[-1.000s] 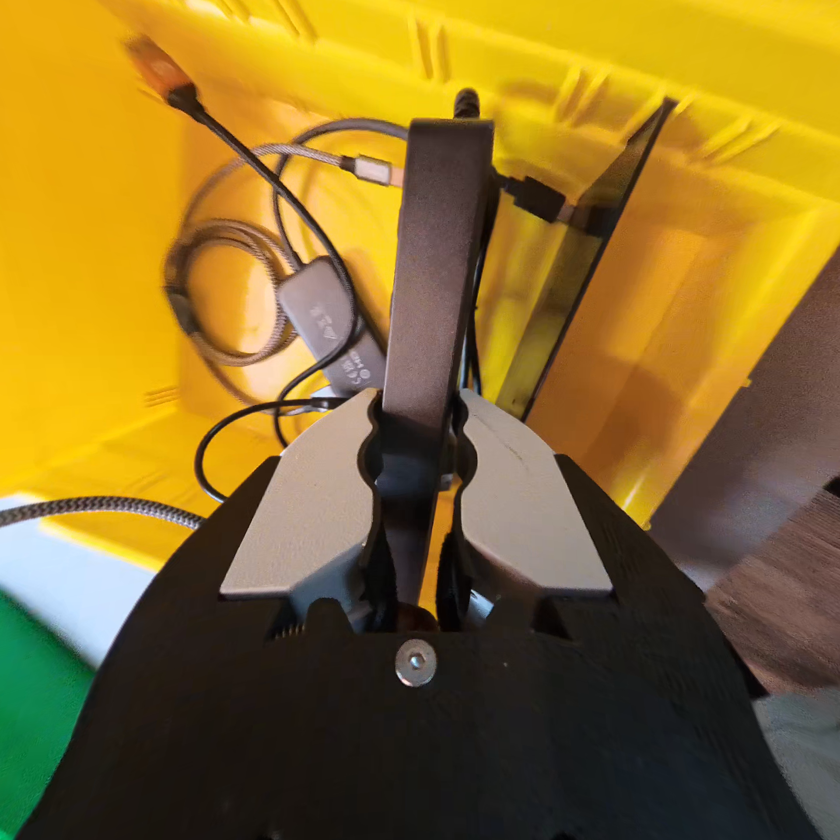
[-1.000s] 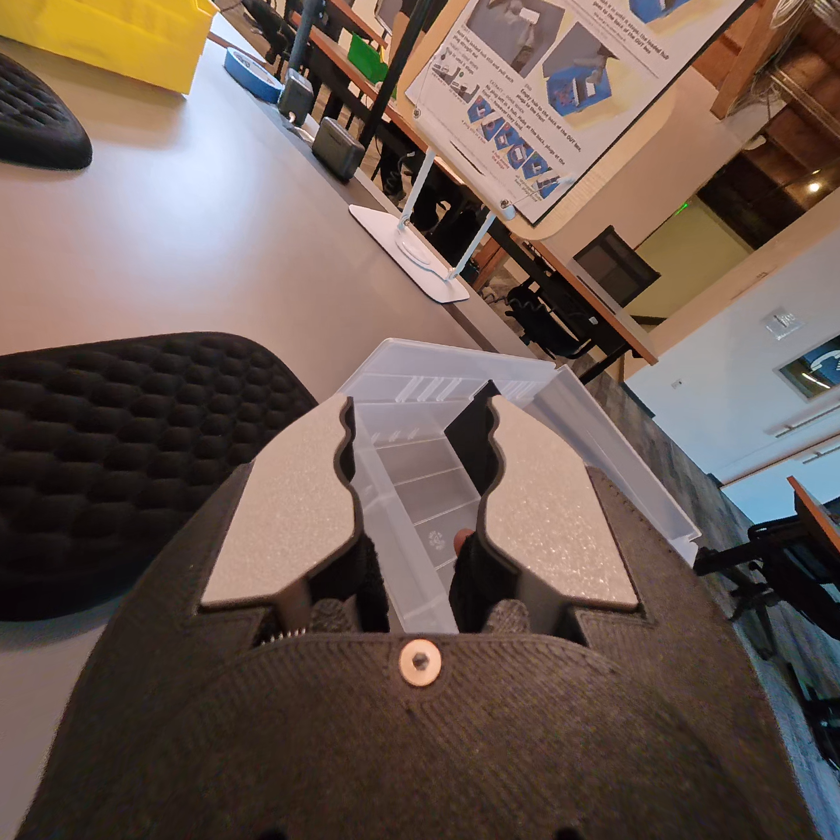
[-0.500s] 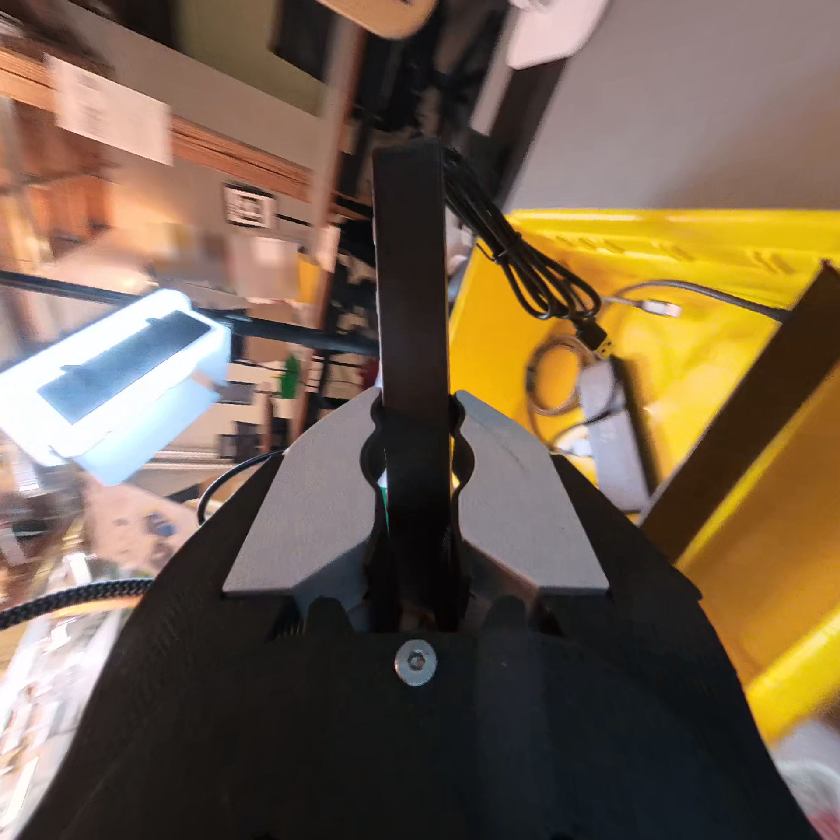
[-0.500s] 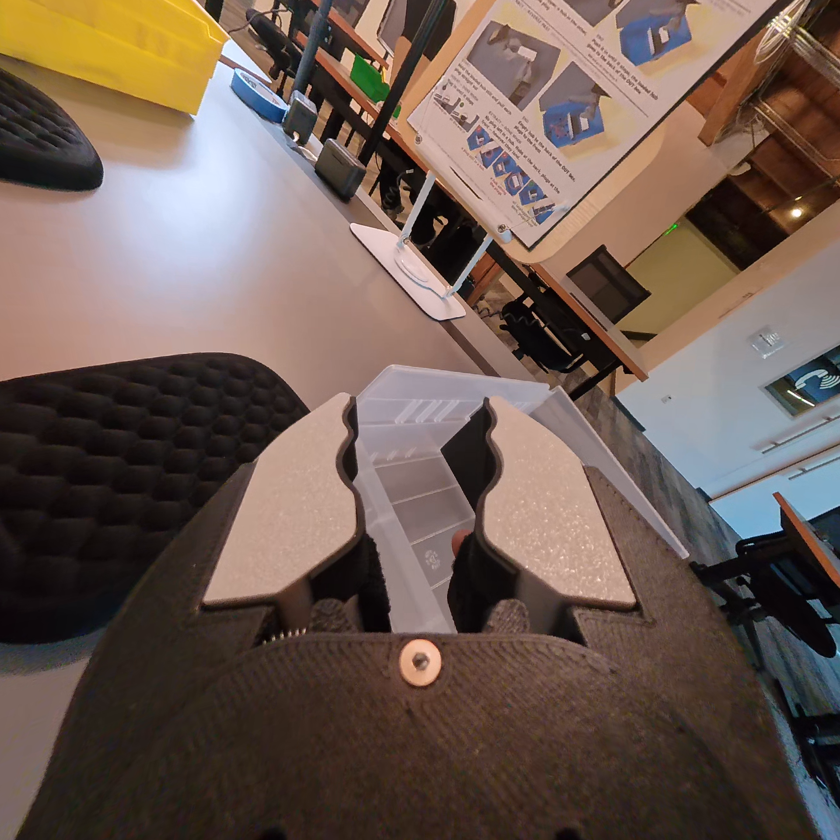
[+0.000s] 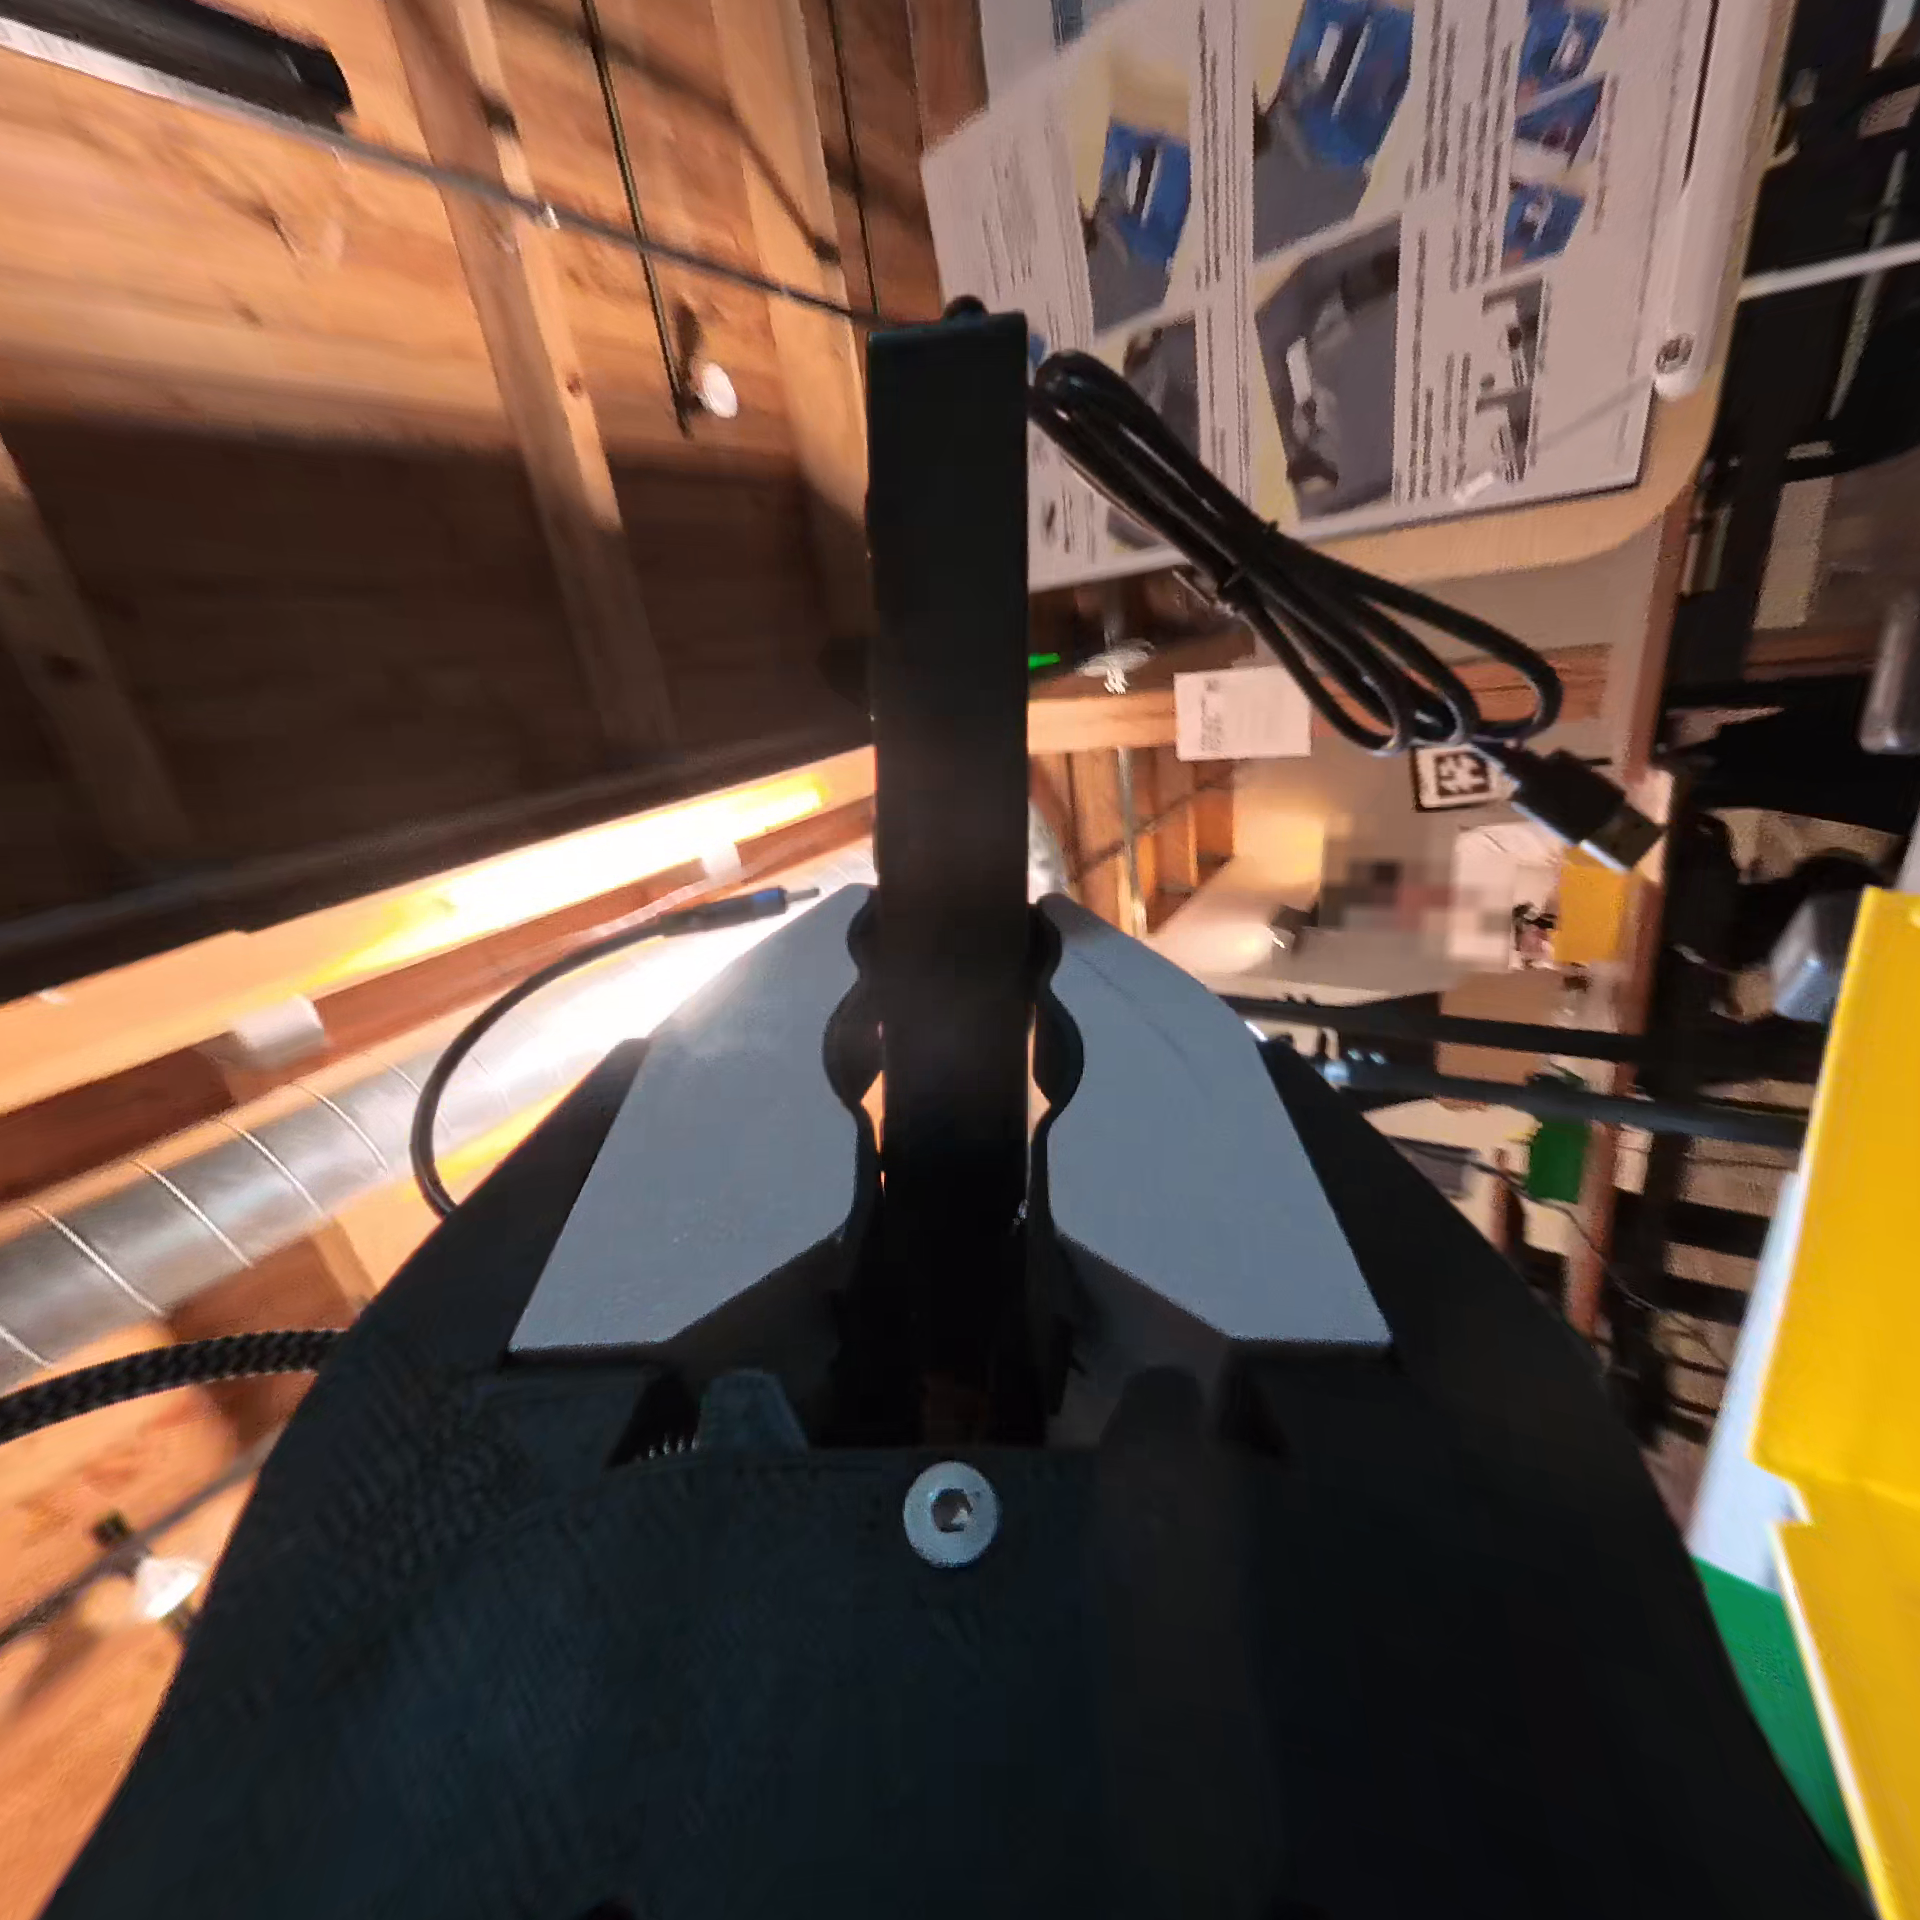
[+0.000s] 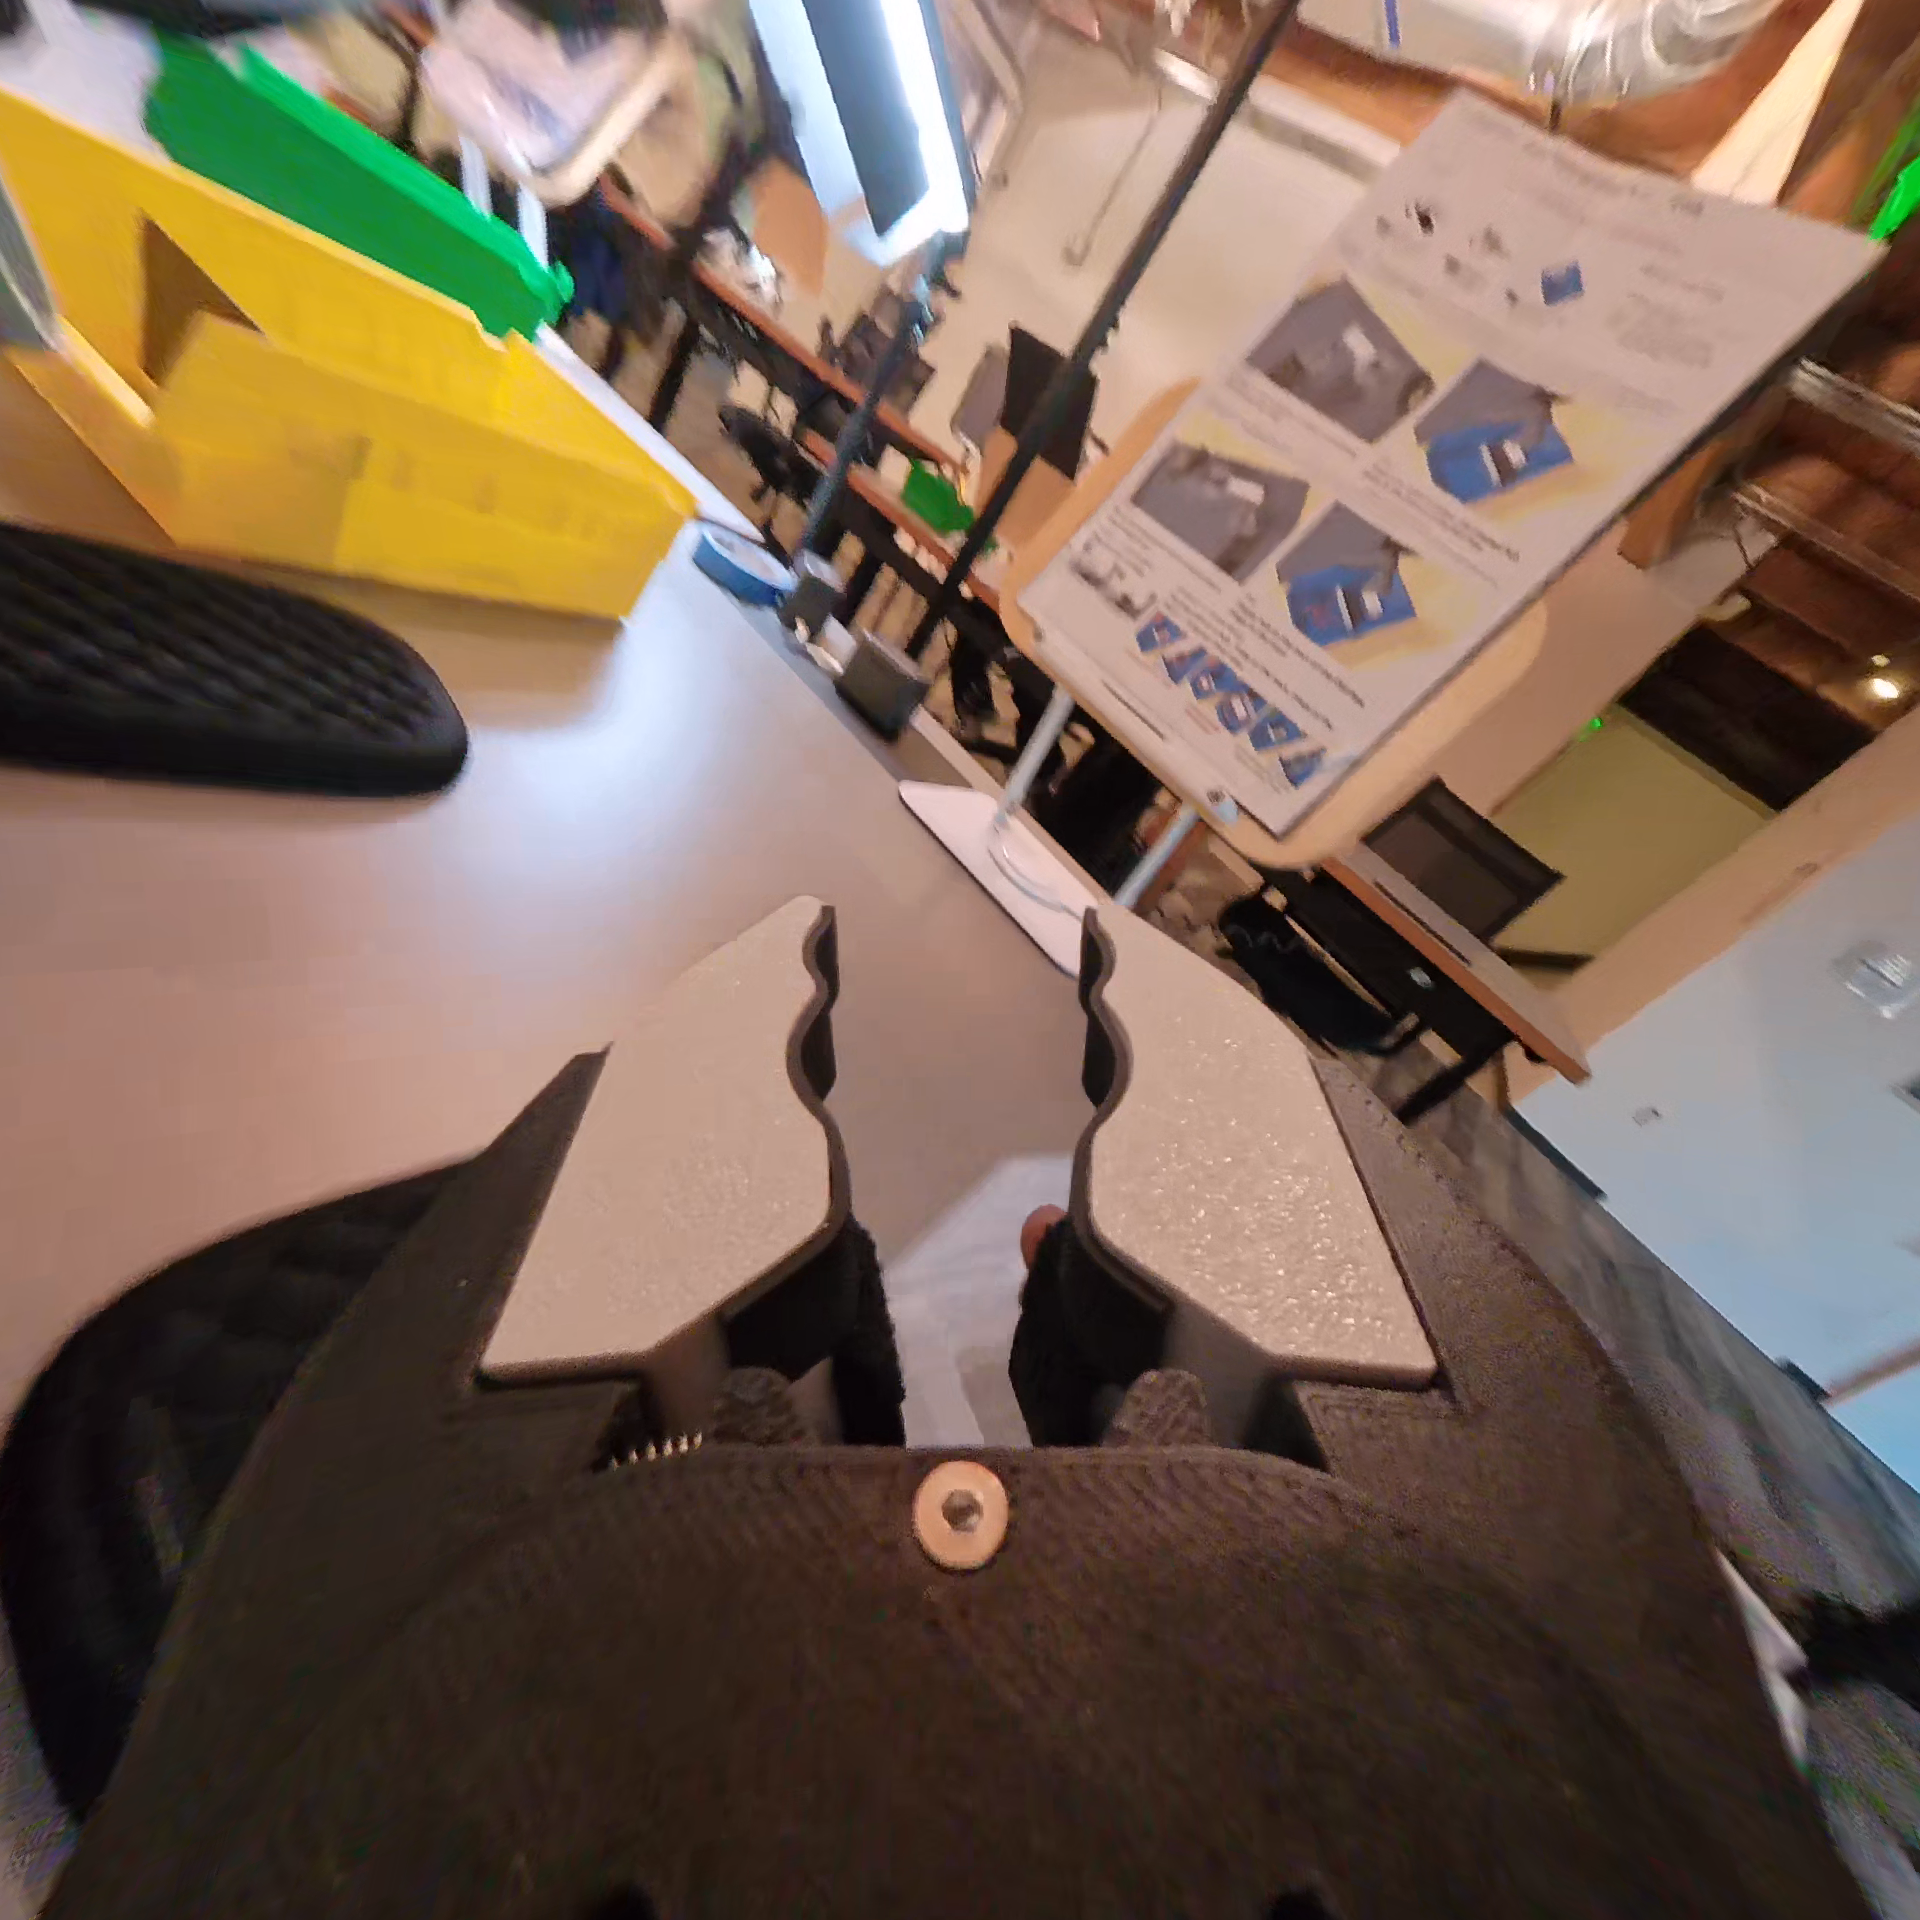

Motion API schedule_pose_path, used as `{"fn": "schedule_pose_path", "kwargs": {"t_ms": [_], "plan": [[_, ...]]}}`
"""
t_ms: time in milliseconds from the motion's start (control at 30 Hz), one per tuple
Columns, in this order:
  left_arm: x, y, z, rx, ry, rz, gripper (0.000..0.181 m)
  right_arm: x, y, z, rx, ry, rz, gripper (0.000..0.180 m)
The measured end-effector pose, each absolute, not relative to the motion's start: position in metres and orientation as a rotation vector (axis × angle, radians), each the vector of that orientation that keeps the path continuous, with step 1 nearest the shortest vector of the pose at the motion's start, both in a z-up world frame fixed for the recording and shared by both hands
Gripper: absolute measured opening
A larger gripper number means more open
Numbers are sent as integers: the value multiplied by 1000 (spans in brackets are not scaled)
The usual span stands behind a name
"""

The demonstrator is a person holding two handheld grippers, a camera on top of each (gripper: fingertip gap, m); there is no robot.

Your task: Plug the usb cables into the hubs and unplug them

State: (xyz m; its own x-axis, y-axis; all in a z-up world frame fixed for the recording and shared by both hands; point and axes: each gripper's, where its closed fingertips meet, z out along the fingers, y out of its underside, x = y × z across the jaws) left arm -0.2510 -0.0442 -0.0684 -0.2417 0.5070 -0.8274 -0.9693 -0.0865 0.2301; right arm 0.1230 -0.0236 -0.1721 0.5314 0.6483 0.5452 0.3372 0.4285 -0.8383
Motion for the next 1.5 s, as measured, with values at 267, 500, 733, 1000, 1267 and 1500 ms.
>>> {"fn": "schedule_pose_path", "kwargs": {"t_ms": [267,500,733,1000,1267,1500], "plan": [[-169,-25,-110,-402,1240,1608,25,10,-64,-144,-1011,-1137,540,73],[-109,-25,-133,-199,1418,1525,26,-75,-45,-161,-1120,-1293,410,78],[-76,-33,-140,-11,1541,1533,26,-91,-20,-189,-1249,-1382,283,63],[-74,-64,-97,-52,1188,1339,48,-70,-19,-163,-1178,-1044,733,62],[-83,-51,-112,-1032,563,-634,94,-58,-36,-164,-1113,-1070,1011,62],[-36,-59,-125,-1161,654,-1365,100,-74,-71,-183,-1066,-1210,1289,62]]}}
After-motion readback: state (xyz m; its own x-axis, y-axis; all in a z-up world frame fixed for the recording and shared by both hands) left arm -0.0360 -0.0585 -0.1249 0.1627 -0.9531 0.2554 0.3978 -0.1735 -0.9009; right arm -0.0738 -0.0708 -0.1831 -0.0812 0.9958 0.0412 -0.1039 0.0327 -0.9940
